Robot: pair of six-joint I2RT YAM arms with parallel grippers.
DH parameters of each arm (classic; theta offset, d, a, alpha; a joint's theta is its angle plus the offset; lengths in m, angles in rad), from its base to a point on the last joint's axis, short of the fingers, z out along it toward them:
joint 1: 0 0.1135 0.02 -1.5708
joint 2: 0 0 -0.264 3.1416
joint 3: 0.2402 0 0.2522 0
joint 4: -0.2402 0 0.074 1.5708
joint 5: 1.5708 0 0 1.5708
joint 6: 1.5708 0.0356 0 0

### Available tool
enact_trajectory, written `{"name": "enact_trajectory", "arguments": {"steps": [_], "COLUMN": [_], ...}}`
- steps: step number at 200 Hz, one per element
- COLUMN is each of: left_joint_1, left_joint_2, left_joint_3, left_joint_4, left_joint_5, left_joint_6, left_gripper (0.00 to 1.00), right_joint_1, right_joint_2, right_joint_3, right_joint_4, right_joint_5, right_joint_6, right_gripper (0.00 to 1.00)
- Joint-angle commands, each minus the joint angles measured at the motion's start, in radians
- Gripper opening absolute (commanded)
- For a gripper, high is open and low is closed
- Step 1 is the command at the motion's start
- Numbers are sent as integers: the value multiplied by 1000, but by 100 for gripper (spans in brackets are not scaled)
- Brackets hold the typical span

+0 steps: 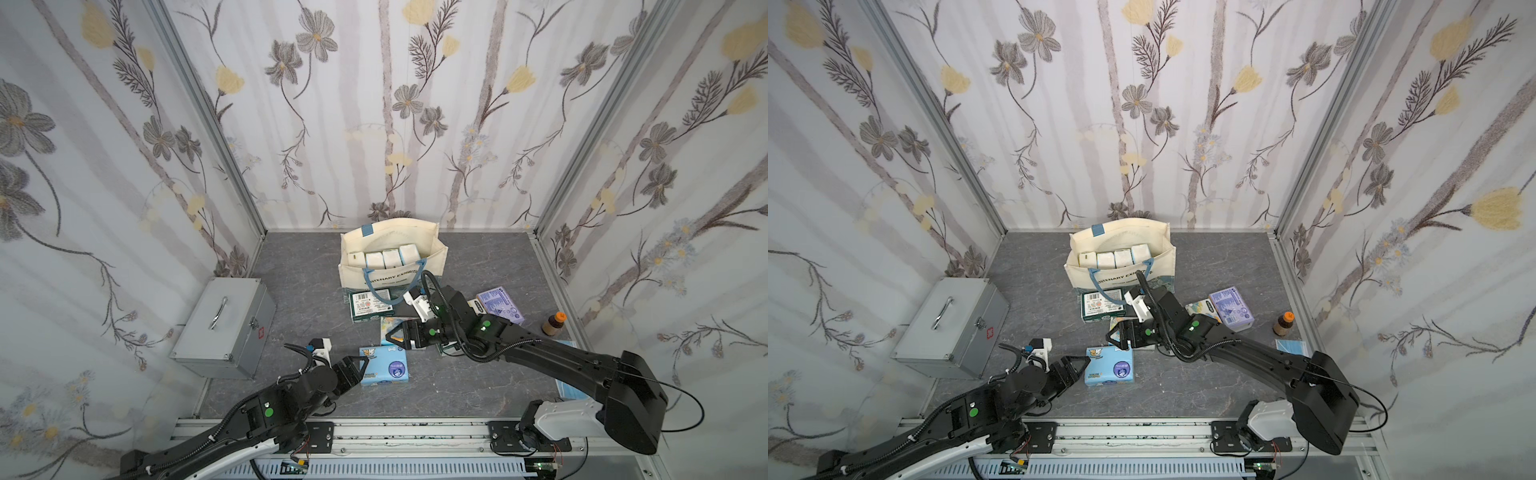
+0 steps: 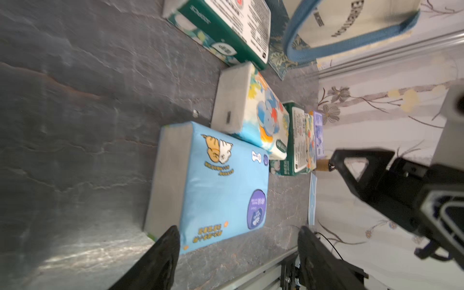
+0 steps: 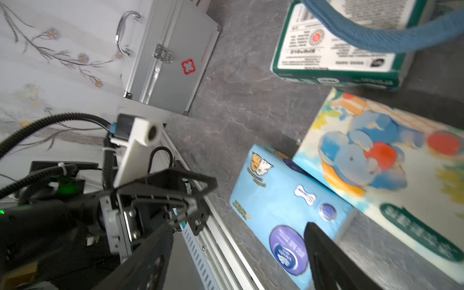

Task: Put tissues into the canvas bag
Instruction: Adjust the pack of facial tissues at the center of the board, then pick up the pack of facial tissues from the center of the board.

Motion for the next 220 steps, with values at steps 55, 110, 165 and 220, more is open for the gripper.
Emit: {"name": "enact_trajectory", "arguments": {"steps": [55, 110, 165, 220], "left_joint_1": [364, 390, 449, 483], "left_joint_2": [516, 546, 486, 475], "left_joint_3": [133, 70, -48, -70], "left_joint_4": [198, 299, 334, 274], "left_joint_5": [466, 530, 584, 602], "left_joint_6": [391, 403, 398, 431], "left_gripper": [74, 64, 44, 35], "right_joint_1": [-41, -46, -48, -45], "right_joint_2": [-47, 83, 194, 232], "right_joint_3": [-234, -279, -266, -264], "right_joint_4": [101, 338, 393, 425], "right_joint_5": [6, -101, -104, -129], "right_joint_6": [61, 160, 192, 196], "right_gripper": [83, 83, 83, 83]}}
